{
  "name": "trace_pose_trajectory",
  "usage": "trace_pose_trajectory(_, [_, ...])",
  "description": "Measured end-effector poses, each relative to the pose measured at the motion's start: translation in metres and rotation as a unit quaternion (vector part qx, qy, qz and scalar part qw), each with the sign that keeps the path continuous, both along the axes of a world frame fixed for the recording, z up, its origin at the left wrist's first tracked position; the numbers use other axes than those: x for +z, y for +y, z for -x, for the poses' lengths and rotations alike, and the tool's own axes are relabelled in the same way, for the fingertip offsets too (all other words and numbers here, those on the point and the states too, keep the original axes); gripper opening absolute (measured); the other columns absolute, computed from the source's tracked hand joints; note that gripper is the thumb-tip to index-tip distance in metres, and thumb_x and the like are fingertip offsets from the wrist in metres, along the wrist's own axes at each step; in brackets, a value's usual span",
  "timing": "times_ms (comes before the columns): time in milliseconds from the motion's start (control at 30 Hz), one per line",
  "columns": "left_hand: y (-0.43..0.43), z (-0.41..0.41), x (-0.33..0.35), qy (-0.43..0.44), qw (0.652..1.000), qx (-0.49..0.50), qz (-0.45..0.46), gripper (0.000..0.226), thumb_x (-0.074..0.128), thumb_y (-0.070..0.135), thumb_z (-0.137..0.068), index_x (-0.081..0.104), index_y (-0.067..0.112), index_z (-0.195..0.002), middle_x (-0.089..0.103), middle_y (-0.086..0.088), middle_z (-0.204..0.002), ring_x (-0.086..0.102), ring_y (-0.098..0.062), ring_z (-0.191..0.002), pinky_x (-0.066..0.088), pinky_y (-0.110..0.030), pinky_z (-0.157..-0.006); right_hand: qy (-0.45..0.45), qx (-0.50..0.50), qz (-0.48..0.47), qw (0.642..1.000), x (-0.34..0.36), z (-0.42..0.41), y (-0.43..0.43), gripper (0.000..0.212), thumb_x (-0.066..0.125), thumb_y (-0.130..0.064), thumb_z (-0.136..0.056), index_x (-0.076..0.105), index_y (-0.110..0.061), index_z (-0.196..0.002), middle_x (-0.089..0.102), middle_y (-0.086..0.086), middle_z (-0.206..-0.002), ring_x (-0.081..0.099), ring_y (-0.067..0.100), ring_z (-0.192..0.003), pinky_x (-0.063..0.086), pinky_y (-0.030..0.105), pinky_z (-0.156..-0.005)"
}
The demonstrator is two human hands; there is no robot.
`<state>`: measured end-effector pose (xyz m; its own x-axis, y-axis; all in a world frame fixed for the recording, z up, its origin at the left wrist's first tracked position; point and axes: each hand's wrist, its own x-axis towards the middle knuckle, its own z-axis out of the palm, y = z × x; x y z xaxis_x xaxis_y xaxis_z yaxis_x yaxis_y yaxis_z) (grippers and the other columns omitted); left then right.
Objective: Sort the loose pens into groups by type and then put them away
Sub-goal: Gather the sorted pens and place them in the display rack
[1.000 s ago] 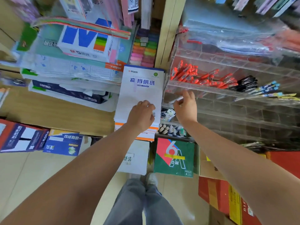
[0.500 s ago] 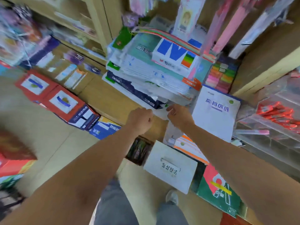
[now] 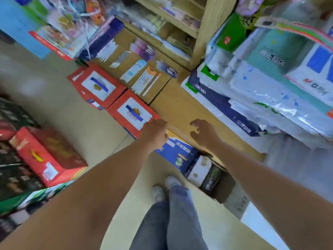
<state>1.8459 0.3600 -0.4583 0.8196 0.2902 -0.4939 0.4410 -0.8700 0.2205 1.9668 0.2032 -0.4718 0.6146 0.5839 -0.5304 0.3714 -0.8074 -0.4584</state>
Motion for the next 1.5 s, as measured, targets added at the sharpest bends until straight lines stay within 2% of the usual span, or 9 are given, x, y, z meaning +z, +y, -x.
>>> trace_pose_trajectory(200, [0.092,0.009,-0.039,0.010,0.997,0.061,0.034,0.037,0.048,0.025,-0.095,0.048,0.013,-0.131,0.055,-0.010,-0.123,0.050,-0.030,-0.115,0.042,-0.038,-0.091,0.047,-0.008,0.013,0.999,-0.037,-0.003,0.094,0.035,0.054,-0.018,-0.091,0.055,-0.018,-0.126,0.062,0.006,-0.118,0.059,0.024,-0.107,0.045,0.031,-0.088])
trace_pose_trajectory(367, [0.169,-0.010,-0.062,0.010,0.993,0.103,0.063,0.037,0.046,0.023,-0.097,0.048,0.012,-0.132,0.053,-0.011,-0.127,0.050,-0.029,-0.117,0.044,-0.039,-0.094,0.064,-0.048,0.007,0.997,-0.065,-0.018,0.168,0.028,0.053,-0.019,-0.092,0.058,-0.020,-0.120,0.061,-0.003,-0.098,0.060,0.019,-0.088,0.041,0.025,-0.073])
trace_pose_trajectory(567, [0.250,-0.045,-0.080,0.002,0.990,0.122,0.076,0.034,0.044,0.018,-0.097,0.051,0.010,-0.130,0.058,-0.010,-0.121,0.055,-0.028,-0.110,0.049,-0.039,-0.090,0.092,-0.118,0.029,0.988,-0.101,-0.040,0.249,0.023,0.057,-0.025,-0.093,0.061,-0.018,-0.114,0.066,0.009,-0.107,0.062,0.028,-0.095,0.047,0.031,-0.079])
trace_pose_trajectory(700, [0.287,-0.063,-0.103,0.011,0.989,0.123,0.087,0.031,0.044,0.017,-0.096,0.054,0.005,-0.123,0.060,-0.015,-0.117,0.055,-0.031,-0.110,0.049,-0.042,-0.089,0.096,-0.165,0.042,0.981,-0.124,-0.048,0.279,0.024,0.057,-0.032,-0.093,0.061,-0.016,-0.111,0.066,0.006,-0.102,0.063,0.028,-0.091,0.043,0.029,-0.071])
trace_pose_trajectory(800, [0.305,-0.077,-0.127,0.016,0.988,0.116,0.097,0.029,0.045,0.018,-0.096,0.055,0.005,-0.121,0.062,-0.015,-0.111,0.058,-0.033,-0.104,0.051,-0.041,-0.082,0.100,-0.201,0.061,0.973,-0.144,-0.052,0.294,0.036,0.057,-0.042,-0.091,0.056,-0.015,-0.115,0.068,0.007,-0.099,0.065,0.029,-0.085,0.048,0.031,-0.068])
trace_pose_trajectory(900, [0.315,-0.094,-0.153,0.022,0.991,0.091,0.098,0.032,0.046,0.019,-0.095,0.051,0.007,-0.125,0.059,-0.015,-0.116,0.059,-0.033,-0.104,0.050,-0.042,-0.084,0.089,-0.230,0.087,0.965,-0.168,-0.061,0.311,0.049,0.056,-0.048,-0.090,0.048,-0.011,-0.122,0.068,0.011,-0.097,0.063,0.029,-0.091,0.037,0.029,-0.057])
trace_pose_trajectory(1133, [0.324,-0.127,-0.202,0.036,0.998,0.023,0.052,0.043,0.047,0.027,-0.098,0.039,0.008,-0.135,0.050,-0.013,-0.125,0.062,-0.032,-0.100,0.051,-0.040,-0.074,0.032,-0.295,0.107,0.949,-0.208,-0.080,0.351,0.090,0.060,-0.056,-0.085,0.020,-0.002,-0.143,0.054,0.014,-0.126,0.058,0.032,-0.111,0.042,0.033,-0.068])
trace_pose_trajectory(1267, [0.325,-0.136,-0.221,0.032,0.999,-0.017,0.000,0.061,0.047,0.033,-0.098,0.023,0.003,-0.145,0.051,-0.014,-0.125,0.063,-0.029,-0.098,0.042,-0.033,-0.062,0.000,-0.319,0.119,0.940,-0.217,-0.088,0.366,0.090,0.065,-0.063,-0.077,0.025,-0.006,-0.134,0.051,0.008,-0.121,0.059,0.027,-0.102,0.038,0.034,-0.060])
trace_pose_trajectory(1500, [0.325,-0.145,-0.232,-0.004,0.999,-0.021,-0.037,0.059,0.049,0.032,-0.096,0.027,0.003,-0.143,0.060,-0.009,-0.112,0.066,-0.026,-0.090,0.038,-0.032,-0.057,-0.037,-0.331,0.114,0.936,-0.225,-0.082,0.371,0.087,0.070,-0.063,-0.070,0.031,-0.009,-0.126,0.048,0.007,-0.118,0.059,0.025,-0.100,0.042,0.033,-0.063])
